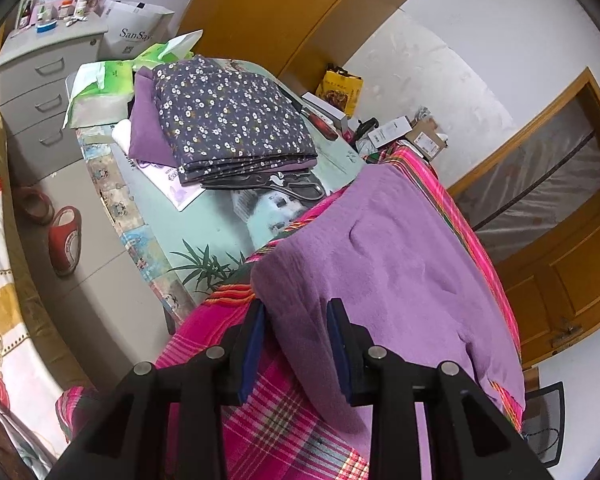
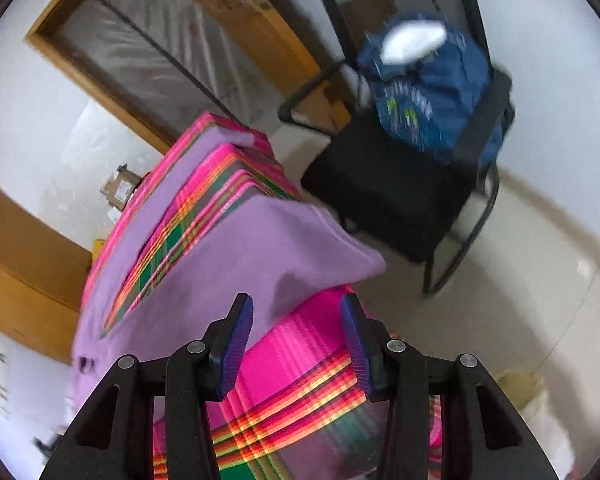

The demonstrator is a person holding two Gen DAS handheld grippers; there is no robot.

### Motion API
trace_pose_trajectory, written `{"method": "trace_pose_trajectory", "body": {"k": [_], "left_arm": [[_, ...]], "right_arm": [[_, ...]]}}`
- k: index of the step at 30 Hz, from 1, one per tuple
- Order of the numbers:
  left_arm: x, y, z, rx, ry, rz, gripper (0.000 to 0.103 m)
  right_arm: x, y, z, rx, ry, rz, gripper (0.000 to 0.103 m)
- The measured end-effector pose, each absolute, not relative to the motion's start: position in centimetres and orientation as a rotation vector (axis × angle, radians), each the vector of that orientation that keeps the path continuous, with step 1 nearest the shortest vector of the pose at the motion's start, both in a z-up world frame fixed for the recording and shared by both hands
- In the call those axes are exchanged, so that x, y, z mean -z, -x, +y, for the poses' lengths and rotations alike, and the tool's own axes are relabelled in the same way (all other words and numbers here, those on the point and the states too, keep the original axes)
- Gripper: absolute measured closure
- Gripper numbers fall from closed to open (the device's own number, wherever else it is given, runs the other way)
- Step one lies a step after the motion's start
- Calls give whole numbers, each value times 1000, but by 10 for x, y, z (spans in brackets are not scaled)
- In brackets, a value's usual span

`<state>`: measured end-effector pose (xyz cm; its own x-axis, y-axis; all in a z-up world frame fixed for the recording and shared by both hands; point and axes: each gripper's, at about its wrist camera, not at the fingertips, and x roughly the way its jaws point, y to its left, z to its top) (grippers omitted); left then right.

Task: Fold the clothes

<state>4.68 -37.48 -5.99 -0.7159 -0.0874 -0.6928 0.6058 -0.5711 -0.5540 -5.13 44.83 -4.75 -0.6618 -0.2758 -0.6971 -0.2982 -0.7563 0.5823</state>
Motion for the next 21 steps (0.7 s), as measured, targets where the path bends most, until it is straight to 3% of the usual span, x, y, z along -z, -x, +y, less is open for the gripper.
{"method": "trace_pose_trajectory", "body": {"k": [5, 14, 20, 21], "left_arm": [[58, -56, -374, 2306, -847, 1175, 69], [55, -50, -366, 2338, -883, 1141, 63], [59, -47, -375, 2296, -863, 1180, 65], [59, -49, -377, 2285, -857, 1179, 77]], "right_arm": [[69, 56, 469, -2539, 1305, 1400, 54], [81, 74, 466, -2561, 1294, 1408, 54], [77, 74, 468, -2573, 1195, 1387, 73], [76, 75, 468, -2579, 1184, 1388, 81]]}}
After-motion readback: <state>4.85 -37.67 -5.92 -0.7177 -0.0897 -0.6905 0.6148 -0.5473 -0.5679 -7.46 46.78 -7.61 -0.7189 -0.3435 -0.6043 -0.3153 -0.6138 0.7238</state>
